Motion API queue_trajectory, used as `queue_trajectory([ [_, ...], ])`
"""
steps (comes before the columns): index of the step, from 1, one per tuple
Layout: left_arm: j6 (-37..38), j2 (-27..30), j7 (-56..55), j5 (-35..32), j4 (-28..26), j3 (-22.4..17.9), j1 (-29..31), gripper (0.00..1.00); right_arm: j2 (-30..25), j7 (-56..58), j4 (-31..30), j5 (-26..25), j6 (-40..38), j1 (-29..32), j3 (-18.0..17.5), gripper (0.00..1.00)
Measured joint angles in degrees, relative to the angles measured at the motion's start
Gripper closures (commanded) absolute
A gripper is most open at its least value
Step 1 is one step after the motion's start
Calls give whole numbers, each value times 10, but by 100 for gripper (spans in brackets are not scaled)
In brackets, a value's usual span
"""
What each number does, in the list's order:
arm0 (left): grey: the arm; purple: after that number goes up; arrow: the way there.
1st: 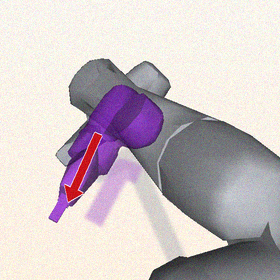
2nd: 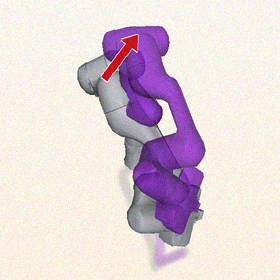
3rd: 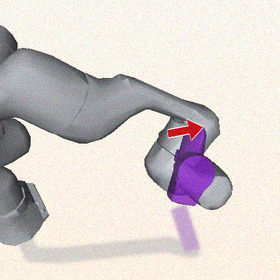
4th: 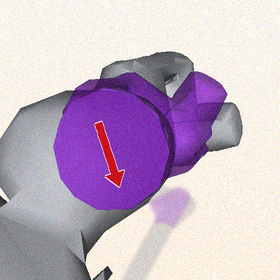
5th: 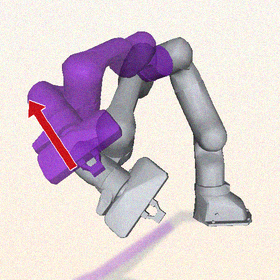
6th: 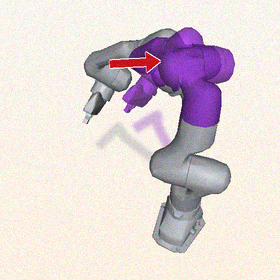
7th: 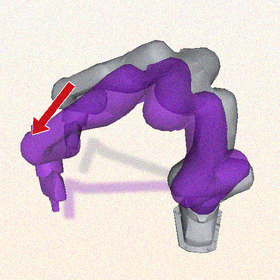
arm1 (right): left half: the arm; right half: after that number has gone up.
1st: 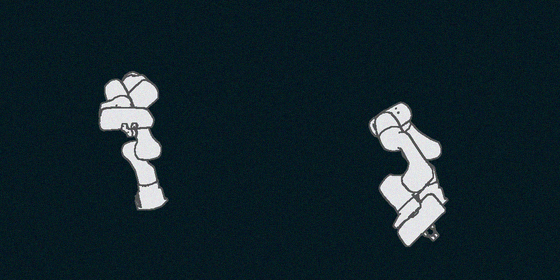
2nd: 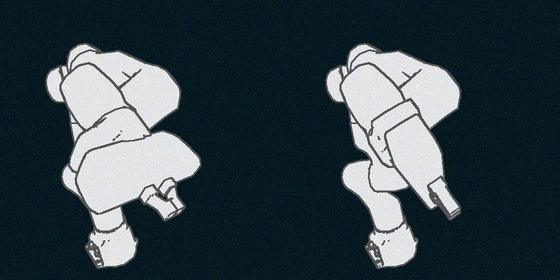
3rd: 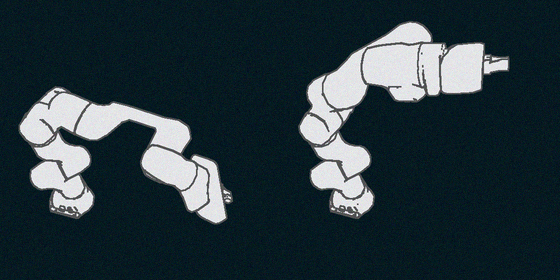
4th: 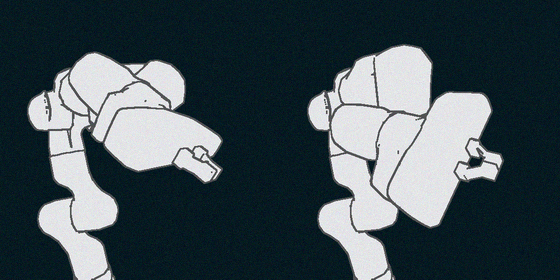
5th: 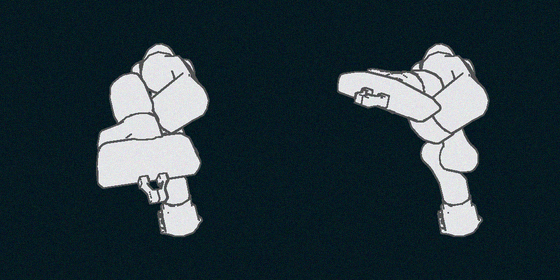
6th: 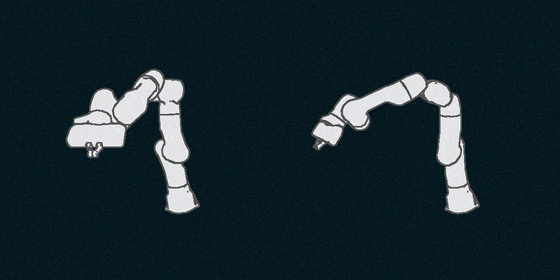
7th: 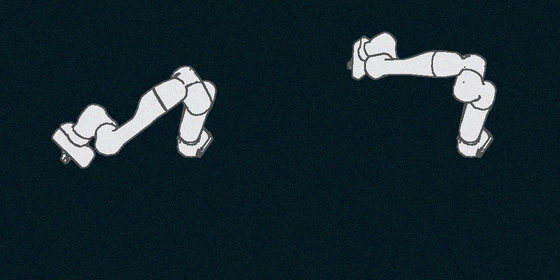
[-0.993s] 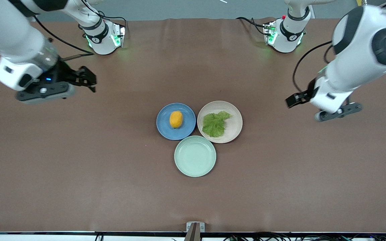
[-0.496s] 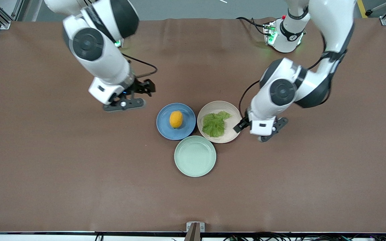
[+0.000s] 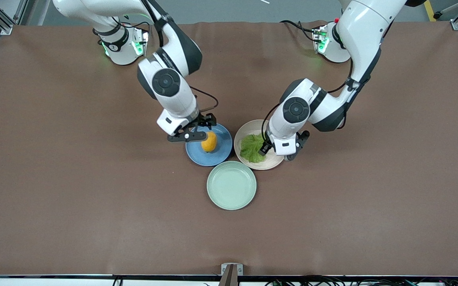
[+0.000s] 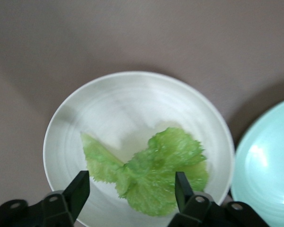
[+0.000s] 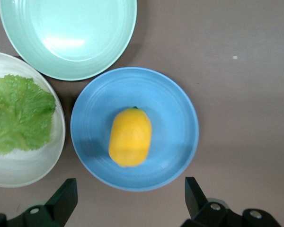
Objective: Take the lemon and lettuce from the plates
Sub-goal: 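Lower the right gripper onto the lemon while the left gripper grasps lettuce, then carry the lemon with the right gripper while the left gripper carries lettuce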
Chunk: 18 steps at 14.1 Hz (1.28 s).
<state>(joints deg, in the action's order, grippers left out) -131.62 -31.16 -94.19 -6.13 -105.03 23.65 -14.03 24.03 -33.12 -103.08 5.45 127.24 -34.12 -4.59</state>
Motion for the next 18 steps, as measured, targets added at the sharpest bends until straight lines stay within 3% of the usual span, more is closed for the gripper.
queue_trajectory([
  [7, -45, -53, -83, -53, -3, -1, -4, 31, 87, -2, 0, 0, 89, -3, 2, 0],
  [10, -48, -56, -84, -53, -1, -1, -4, 41, 94, -2, -1, 9, 97, -8, 1, 1],
  [12, -48, -56, -84, -53, -1, -1, -4, 57, 96, -3, -2, 18, 104, -16, 1, 12],
  [13, -48, -56, -84, -54, -1, -1, -4, 74, 98, -3, -3, 21, 108, -18, 1, 19],
  [15, -48, -57, -84, -54, -1, -1, -4, 92, 104, -3, -5, 22, 115, -19, 1, 35],
  [16, -49, -57, -84, -57, -1, -1, -4, 98, 107, -3, -5, 22, 116, -19, 2, 45],
  [18, -49, -57, -84, -73, 2, -1, -4, 100, 109, -3, -4, 22, 118, -19, 2, 73],
])
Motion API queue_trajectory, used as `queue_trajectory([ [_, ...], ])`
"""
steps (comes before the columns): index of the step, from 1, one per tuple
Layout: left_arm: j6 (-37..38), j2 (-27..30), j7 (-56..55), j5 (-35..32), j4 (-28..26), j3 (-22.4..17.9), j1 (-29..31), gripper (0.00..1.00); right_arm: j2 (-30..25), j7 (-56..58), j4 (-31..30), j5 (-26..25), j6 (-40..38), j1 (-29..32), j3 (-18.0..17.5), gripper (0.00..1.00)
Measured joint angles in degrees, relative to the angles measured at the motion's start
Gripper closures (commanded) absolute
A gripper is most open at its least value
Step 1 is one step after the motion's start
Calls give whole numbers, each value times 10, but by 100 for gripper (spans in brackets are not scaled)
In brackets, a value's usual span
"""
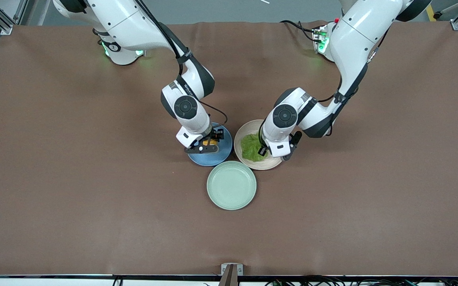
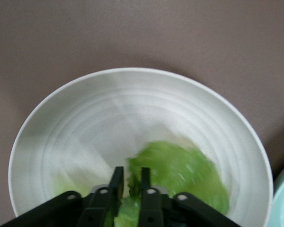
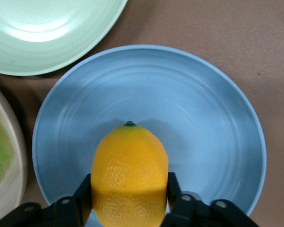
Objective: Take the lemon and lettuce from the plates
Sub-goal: 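Carry the lemon with the right gripper while the left gripper carries lettuce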
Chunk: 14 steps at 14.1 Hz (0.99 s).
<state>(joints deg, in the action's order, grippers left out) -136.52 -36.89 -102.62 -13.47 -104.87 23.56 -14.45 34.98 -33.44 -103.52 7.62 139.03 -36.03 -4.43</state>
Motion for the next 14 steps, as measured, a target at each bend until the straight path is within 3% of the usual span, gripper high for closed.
queue_trajectory([
  [2, 0, 4, 0, -17, 8, -1, 4, 100, 0, 0, 0, 0, 0, -1, 0, 83],
  [5, 16, 36, 12, -23, 23, -2, 20, 100, -4, 0, 4, 0, -7, -1, 2, 83],
  [8, 78, 80, 71, -24, 34, -3, 59, 100, -55, 5, 20, -5, -114, 16, 15, 82],
  [12, 104, 108, 177, -24, 31, -5, 163, 100, -169, 113, 21, -23, -275, 126, 22, 81],
  [14, 105, 108, 231, -24, 18, -5, 218, 100, -201, 202, 10, -31, -308, 208, 24, 79],
])
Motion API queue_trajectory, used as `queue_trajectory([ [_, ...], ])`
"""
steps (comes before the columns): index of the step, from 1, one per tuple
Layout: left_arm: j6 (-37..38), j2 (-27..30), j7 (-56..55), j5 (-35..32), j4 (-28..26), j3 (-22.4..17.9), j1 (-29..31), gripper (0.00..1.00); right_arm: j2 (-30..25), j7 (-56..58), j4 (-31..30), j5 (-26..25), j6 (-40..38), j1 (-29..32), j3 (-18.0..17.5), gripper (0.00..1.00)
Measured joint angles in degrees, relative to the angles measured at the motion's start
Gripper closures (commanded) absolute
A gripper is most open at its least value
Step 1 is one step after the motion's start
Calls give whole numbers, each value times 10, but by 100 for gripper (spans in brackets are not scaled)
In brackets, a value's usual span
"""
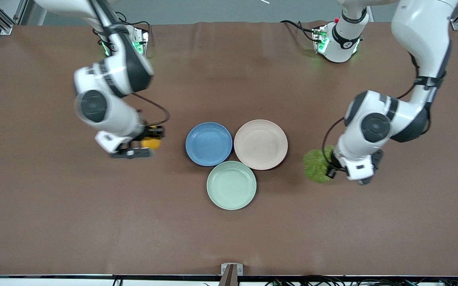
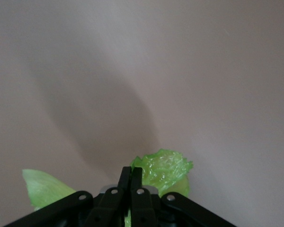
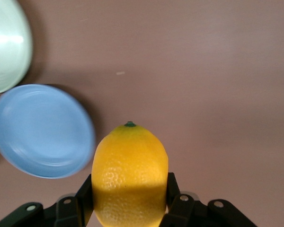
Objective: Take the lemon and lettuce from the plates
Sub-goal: 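Carry the lemon with the right gripper while the left gripper carries lettuce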
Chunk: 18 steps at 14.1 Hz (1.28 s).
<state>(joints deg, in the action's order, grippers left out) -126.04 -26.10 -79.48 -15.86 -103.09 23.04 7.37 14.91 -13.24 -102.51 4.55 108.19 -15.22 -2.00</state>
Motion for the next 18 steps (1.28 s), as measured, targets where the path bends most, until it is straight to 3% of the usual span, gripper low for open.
queue_trajectory([
  [4, -6, -8, 57, 0, -34, 0, 64, 100, 0, 163, -33, -33, 15, 157, 3, 79],
  [6, -23, -17, 59, 0, -46, 0, 74, 99, 8, 227, -59, -39, 71, 213, 2, 78],
  [9, -46, -35, 59, 0, -53, 0, 86, 99, 34, 264, -115, -48, 154, 256, 2, 77],
  [13, -68, -52, 61, 0, -55, 0, 100, 96, 73, 265, -134, -73, 209, 280, 1, 76],
  [14, -71, -54, 61, 0, -56, 0, 100, 88, 79, 265, -135, -79, 219, 286, 1, 76],
  [15, -72, -55, 61, 0, -56, 0, 102, 57, 84, 265, -139, -81, 231, 291, 1, 76],
  [16, -73, -55, 61, 0, -56, 0, 104, 15, 89, 265, -143, -82, 247, 296, 1, 76],
  [17, -74, -55, 61, 0, -56, 0, 108, 0, 94, 266, -147, -82, 260, 301, 2, 76],
  [18, -74, -55, 61, 0, -56, 0, 111, 0, 99, 266, -150, -82, 269, 306, 2, 74],
])
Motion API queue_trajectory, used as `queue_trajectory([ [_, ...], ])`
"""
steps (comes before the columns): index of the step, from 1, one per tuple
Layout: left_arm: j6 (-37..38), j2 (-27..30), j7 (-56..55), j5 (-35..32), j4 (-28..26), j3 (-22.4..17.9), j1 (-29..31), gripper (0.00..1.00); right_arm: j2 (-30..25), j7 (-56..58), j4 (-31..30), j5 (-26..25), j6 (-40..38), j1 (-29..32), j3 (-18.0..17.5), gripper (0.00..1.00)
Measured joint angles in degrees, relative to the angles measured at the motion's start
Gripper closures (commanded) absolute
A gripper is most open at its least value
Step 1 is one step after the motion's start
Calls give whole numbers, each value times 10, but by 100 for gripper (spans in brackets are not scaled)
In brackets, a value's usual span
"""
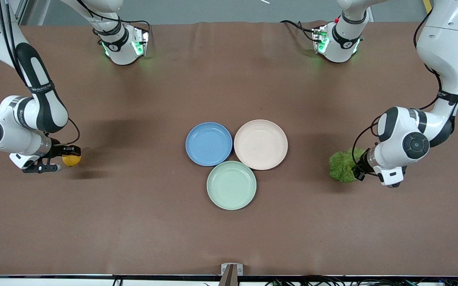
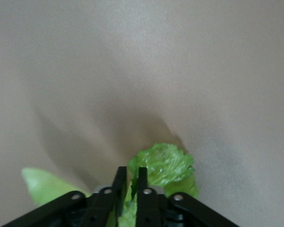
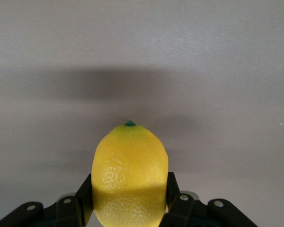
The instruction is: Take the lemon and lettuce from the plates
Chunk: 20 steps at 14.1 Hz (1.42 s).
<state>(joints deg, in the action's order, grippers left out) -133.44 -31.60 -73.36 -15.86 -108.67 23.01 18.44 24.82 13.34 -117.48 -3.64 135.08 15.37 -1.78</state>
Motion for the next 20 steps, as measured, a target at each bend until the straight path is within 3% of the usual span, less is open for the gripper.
queue_trajectory([
  [1, 0, 0, 1, 0, 0, 0, 2, 0, 3, 0, -2, 0, 5, 3, 1, 63],
  [2, 0, 1, 1, 0, 1, 1, 2, 0, 5, 0, -3, 0, 7, 4, 1, 34],
  [3, 1, 3, 1, 0, 2, 3, 1, 0, 6, 1, -4, 0, 8, 5, 2, 12],
  [4, 5, 9, 2, 0, 5, 8, 1, 0, 6, 1, -4, 0, 8, 5, 2, 4],
  [7, 35, 53, 31, 0, 16, 27, -1, 0, 5, 1, -2, 0, 9, 5, 2, 1],
  [10, 78, 105, 127, 0, 41, 30, -1, 0, -22, 1, 6, 0, -9, 5, 0, 1],
  [15, 231, 133, 293, 0, 150, 29, 0, 0, -145, -23, 52, 0, -194, -22, -10, 1],
  [20, 361, 140, 378, 0, 243, 35, 0, 0, -242, -53, 94, 5, -332, -78, -15, 1],
])
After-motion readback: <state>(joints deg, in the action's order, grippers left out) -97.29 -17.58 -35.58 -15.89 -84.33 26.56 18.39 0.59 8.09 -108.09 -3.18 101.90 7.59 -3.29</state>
